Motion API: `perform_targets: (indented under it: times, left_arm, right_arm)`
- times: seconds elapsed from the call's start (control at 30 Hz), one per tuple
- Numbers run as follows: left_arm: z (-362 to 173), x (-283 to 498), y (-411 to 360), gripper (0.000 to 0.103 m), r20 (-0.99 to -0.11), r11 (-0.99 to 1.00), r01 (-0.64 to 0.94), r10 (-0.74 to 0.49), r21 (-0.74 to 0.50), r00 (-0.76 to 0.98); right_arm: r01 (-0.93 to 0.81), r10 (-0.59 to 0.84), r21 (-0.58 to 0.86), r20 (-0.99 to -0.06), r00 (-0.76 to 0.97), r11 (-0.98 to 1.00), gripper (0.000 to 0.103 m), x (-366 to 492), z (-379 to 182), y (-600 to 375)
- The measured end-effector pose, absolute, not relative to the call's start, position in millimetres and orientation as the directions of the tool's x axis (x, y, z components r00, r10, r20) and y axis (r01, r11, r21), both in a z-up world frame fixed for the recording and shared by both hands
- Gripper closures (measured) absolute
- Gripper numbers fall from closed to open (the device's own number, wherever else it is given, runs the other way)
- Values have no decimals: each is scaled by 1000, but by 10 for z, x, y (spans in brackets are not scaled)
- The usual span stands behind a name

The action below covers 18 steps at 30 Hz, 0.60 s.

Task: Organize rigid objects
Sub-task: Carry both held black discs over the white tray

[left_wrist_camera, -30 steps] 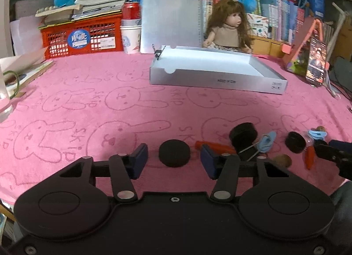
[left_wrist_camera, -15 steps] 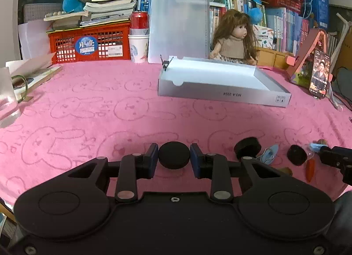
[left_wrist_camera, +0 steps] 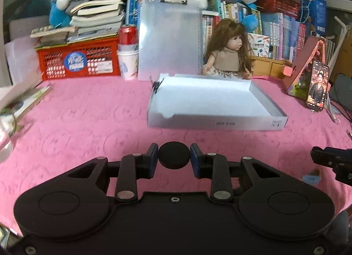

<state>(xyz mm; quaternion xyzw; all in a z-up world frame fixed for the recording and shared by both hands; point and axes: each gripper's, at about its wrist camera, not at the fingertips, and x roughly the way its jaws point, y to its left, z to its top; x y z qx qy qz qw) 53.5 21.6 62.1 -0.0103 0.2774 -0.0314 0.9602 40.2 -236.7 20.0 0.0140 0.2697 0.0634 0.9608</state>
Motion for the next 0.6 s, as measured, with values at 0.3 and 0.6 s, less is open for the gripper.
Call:
perform_targets:
  times: [0.3, 0.6]
  left_arm:
    - [822, 1267, -7, 73, -552, 995, 73, -95, -61, 828]
    - [798, 2086, -137, 73, -613, 997, 43, -77, -70, 787]
  right_arm:
    - [-114, 138, 77, -546, 826, 990, 67, 1035, 335, -2366]
    - [-95, 132, 93, -578, 806, 991, 67, 1738, 399, -2329]
